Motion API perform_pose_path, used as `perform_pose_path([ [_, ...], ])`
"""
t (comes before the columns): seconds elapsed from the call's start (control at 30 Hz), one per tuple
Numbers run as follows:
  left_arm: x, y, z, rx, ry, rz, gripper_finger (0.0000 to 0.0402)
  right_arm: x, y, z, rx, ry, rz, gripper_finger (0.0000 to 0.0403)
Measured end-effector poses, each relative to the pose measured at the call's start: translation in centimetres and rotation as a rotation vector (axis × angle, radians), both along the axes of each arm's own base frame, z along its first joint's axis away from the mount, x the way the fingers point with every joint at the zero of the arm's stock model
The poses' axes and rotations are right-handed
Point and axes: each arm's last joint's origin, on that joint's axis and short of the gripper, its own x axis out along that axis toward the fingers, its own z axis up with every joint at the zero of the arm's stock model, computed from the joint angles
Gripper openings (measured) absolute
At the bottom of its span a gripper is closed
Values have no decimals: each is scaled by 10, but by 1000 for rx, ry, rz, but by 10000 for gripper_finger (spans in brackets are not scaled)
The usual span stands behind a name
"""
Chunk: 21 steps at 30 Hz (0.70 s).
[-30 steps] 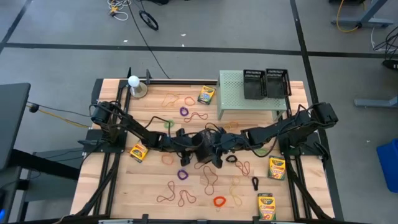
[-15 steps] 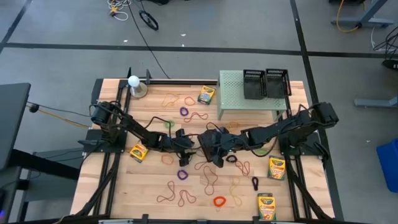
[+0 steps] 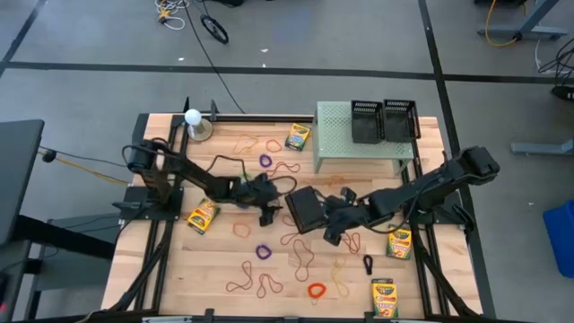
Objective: Pick & Place Office Desk Supplies
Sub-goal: Put the black basket on the shelf
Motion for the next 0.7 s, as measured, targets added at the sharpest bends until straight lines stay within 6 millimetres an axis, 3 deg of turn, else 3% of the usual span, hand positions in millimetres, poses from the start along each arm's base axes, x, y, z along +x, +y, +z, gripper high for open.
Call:
perform_pose_path([
  [0.1,-1,8,0,-10,28,-62,226,-7,-3,-4,-31,84,-12,182],
  [0.2,-5,13,-5,-12,83,-95,221,-10,-6,-12,-51,116,-19,163],
  [0.5,-6,14,-7,-26,100,-118,217,-14,-25,-46,34,111,15,13],
  [0.7,-5,11,-6,-52,85,-140,212,-6,-28,-63,83,54,52,20],
])
